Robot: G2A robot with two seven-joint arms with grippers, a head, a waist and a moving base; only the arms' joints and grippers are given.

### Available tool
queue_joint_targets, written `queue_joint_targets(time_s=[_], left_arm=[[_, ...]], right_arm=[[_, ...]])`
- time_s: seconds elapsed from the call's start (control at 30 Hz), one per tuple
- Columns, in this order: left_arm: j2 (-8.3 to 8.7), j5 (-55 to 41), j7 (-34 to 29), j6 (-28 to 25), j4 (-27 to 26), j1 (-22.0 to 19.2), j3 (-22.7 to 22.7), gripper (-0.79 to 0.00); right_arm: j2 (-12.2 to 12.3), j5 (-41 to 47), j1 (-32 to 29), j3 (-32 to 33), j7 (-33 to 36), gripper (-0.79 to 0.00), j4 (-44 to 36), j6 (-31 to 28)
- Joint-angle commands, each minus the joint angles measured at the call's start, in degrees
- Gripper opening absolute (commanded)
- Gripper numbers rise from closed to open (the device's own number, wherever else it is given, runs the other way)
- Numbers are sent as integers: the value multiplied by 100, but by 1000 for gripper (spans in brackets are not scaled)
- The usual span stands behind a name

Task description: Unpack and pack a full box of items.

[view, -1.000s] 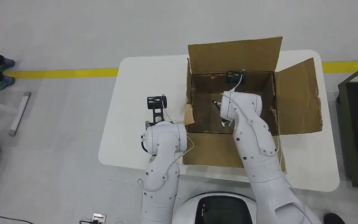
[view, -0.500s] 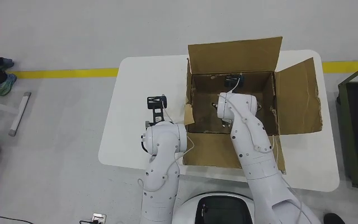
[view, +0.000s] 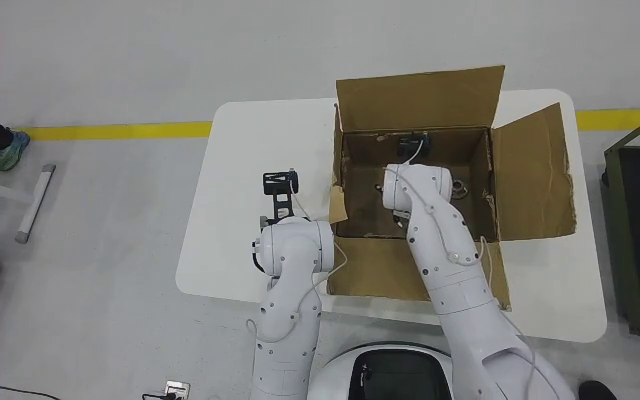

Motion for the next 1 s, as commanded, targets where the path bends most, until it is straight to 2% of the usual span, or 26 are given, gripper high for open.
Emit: queue_joint_targets(time_s=[0.0, 0.67, 0.9, 0.97], left_arm=[[0, 0, 0, 0, 0, 0, 0, 0], [0, 0, 0, 0, 0, 0, 0, 0], [0, 0, 0, 0, 0, 0, 0, 0], [0, 0, 0, 0, 0, 0, 0, 0]], right_arm=[[-6, -8, 31, 6, -7, -468, 60, 7], [-50, -1, 311, 175, 76, -465, 482, -75], [-62, -17, 353, 197, 80, -505, 569, -80], [-65, -22, 356, 195, 78, -551, 591, -78]])
